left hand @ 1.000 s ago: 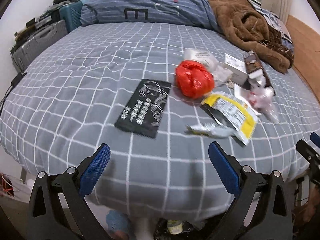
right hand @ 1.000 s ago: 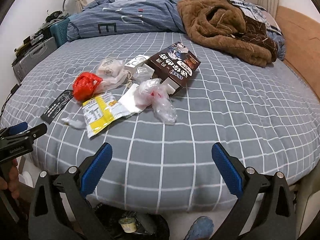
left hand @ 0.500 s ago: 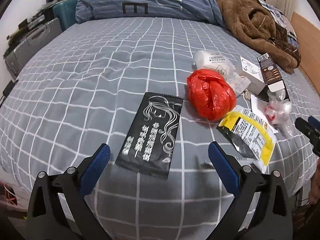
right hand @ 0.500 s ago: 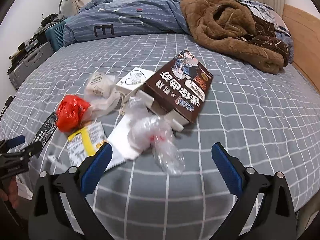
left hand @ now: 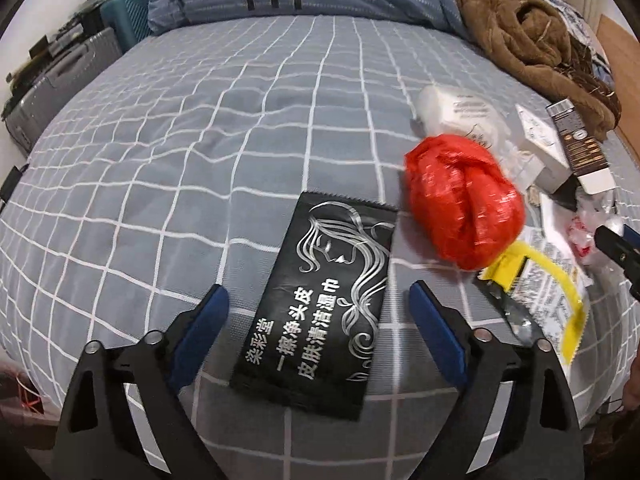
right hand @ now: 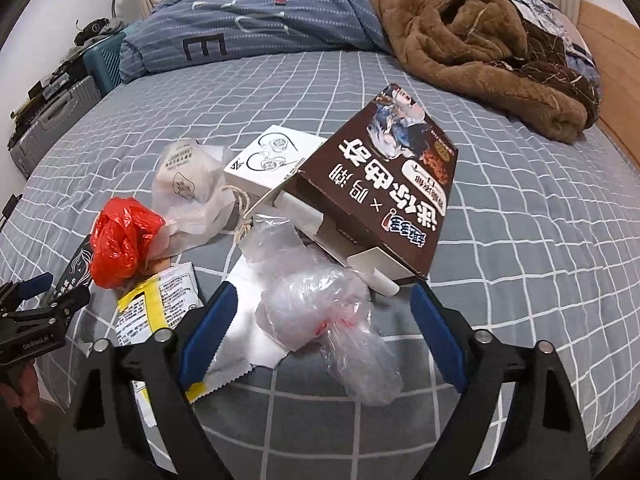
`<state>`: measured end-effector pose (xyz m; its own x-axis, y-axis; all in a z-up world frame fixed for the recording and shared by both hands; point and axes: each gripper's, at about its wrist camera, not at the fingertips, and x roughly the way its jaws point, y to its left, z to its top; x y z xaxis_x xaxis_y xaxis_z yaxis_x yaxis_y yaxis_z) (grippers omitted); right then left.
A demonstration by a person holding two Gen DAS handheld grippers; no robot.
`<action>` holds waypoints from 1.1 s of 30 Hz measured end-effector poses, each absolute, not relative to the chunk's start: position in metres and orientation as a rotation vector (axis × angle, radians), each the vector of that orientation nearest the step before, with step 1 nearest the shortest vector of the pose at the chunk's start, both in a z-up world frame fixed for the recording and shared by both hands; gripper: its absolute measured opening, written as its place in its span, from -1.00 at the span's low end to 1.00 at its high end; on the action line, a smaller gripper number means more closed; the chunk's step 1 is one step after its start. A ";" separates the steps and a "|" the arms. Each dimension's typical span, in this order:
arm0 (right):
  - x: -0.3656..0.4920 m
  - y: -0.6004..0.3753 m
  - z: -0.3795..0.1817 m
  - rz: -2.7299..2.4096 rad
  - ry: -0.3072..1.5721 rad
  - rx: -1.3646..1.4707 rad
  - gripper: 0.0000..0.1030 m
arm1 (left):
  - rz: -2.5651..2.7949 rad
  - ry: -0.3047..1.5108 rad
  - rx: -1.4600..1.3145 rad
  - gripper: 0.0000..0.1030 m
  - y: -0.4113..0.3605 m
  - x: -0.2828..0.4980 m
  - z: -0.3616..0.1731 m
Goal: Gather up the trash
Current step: 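Grasp the black wet-wipe packet with left tool while right tool grasps clear plastic bag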
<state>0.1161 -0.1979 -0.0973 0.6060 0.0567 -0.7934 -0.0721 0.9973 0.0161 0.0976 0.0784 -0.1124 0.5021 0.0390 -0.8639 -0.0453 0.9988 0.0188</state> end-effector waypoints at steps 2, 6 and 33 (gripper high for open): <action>0.118 -0.198 -0.100 0.074 0.926 -0.012 0.46 | 0.060 1.057 -0.008 0.59 0.081 0.100 -0.116; 0.121 -0.200 -0.105 0.080 0.949 0.003 0.31 | 0.073 1.068 0.001 0.40 0.080 0.100 -0.118; 0.111 -0.202 -0.091 0.102 0.937 0.030 0.04 | 0.129 1.045 0.010 -0.43 0.078 0.093 -0.099</action>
<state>0.1113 -0.2022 -0.0908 0.5879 0.1002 -0.8027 -0.0745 0.9948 0.0696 0.0930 0.0781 -0.0993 0.4953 0.1112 -0.8616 -0.1014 0.9924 0.0698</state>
